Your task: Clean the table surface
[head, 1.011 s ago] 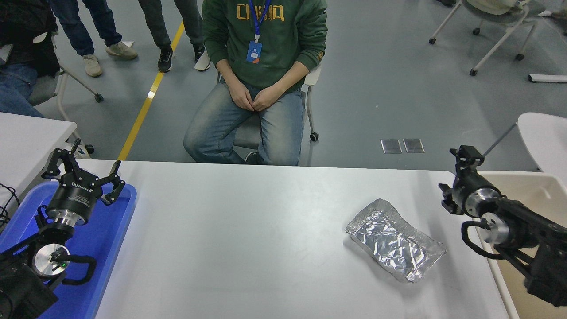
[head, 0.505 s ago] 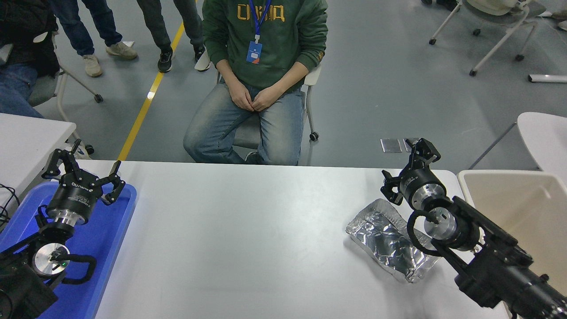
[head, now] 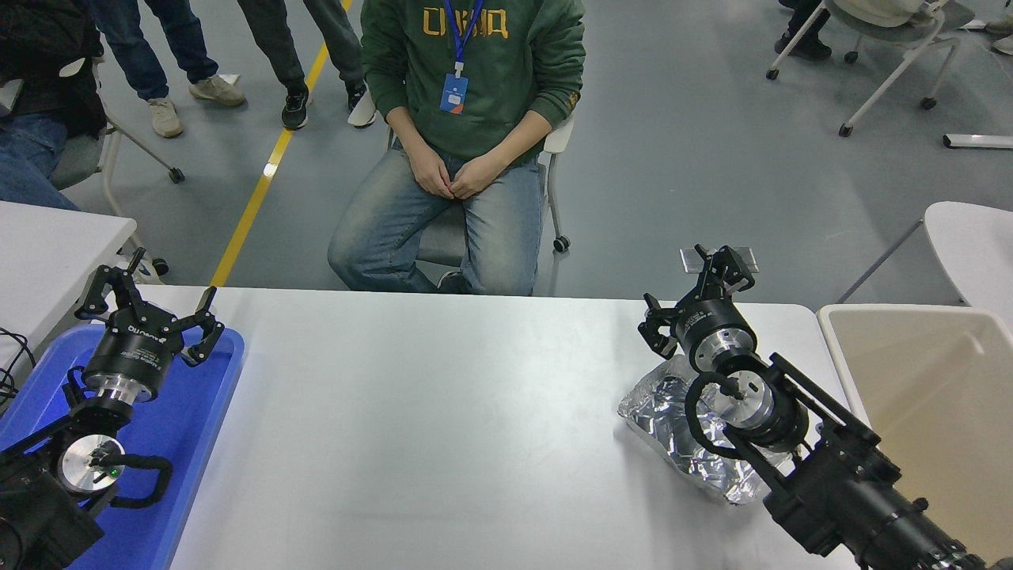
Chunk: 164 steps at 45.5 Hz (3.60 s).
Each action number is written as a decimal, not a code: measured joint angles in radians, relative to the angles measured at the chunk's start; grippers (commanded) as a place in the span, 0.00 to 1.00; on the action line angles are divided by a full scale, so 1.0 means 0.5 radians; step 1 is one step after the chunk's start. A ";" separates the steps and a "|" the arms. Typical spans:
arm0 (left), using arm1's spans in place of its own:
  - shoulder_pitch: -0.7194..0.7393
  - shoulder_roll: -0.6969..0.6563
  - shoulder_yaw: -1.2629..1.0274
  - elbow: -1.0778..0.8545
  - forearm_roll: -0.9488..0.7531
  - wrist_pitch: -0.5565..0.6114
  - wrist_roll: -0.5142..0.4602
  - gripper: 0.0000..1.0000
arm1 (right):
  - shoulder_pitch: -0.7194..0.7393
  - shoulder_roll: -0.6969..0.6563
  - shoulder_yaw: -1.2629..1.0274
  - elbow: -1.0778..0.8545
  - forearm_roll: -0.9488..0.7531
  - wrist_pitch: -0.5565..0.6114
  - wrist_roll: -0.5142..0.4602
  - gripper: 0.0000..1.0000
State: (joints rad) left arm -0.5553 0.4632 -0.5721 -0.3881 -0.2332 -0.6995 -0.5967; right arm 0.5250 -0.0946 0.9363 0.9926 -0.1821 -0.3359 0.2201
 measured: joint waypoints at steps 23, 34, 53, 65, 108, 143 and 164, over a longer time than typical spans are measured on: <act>0.000 0.000 0.000 0.000 0.000 0.000 0.000 1.00 | 0.193 -0.550 -0.926 0.229 -0.237 -0.008 0.001 1.00; 0.000 0.000 0.000 0.000 0.000 0.000 0.000 1.00 | 0.319 -0.804 -1.368 0.352 -0.459 -0.010 0.000 1.00; 0.000 0.000 0.000 0.000 0.000 0.000 0.000 1.00 | 0.567 -1.354 -2.012 0.587 -0.953 0.007 -0.006 1.00; 0.000 0.000 0.000 0.000 0.000 0.000 0.000 1.00 | 0.621 -1.752 -2.292 0.855 -1.192 0.019 -0.010 1.00; 0.000 0.000 0.000 0.000 0.000 0.000 0.000 1.00 | 0.811 -1.824 -2.674 1.263 -0.714 0.086 -0.533 1.00; 0.000 0.000 0.000 0.000 0.000 0.000 0.000 1.00 | 0.825 -1.229 -2.708 0.731 -0.620 0.088 -0.613 1.00; 0.000 0.000 0.000 0.000 0.000 0.000 0.000 1.00 | 0.845 -1.035 -2.742 0.490 -0.671 0.126 -0.615 0.60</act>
State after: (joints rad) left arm -0.5553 0.4633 -0.5722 -0.3881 -0.2332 -0.6995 -0.5967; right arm 0.9473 -0.6120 -0.4346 1.2377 -0.5177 -0.2731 -0.0873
